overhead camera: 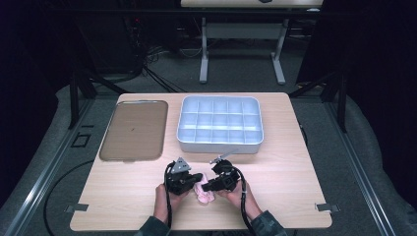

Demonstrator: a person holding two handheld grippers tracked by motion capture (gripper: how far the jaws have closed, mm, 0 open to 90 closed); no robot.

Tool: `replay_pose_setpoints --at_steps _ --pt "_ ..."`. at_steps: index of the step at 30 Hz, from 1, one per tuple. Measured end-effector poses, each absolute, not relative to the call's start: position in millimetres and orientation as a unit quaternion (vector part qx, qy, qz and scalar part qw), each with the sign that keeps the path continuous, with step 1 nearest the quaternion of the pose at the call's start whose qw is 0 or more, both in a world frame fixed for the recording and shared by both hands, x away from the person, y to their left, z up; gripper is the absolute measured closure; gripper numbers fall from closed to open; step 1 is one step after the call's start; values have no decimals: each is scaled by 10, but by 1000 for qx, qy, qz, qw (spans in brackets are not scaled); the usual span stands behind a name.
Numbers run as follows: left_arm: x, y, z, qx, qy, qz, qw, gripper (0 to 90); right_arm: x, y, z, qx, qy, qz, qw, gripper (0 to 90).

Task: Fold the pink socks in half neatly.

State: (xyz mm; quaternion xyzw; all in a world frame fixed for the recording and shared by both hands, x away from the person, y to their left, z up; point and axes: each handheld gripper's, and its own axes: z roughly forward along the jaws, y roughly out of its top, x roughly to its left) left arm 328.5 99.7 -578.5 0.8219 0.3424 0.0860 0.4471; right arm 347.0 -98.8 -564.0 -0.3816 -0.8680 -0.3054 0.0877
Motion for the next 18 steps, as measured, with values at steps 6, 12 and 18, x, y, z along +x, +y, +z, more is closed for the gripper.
replay_pose_setpoints --at_steps 6,12,18 --pt "3280 985 -5772 825 340 89 442 897 3448 -1003 -5653 -381 -865 -318 80 765" --pt "3287 1003 -5762 821 342 82 450 887 3449 -1021 -5653 -378 -865 -320 80 775" --pt "3285 1021 -5693 820 345 89 447 720 3436 -1036 -5665 -378 -862 -330 76 777"
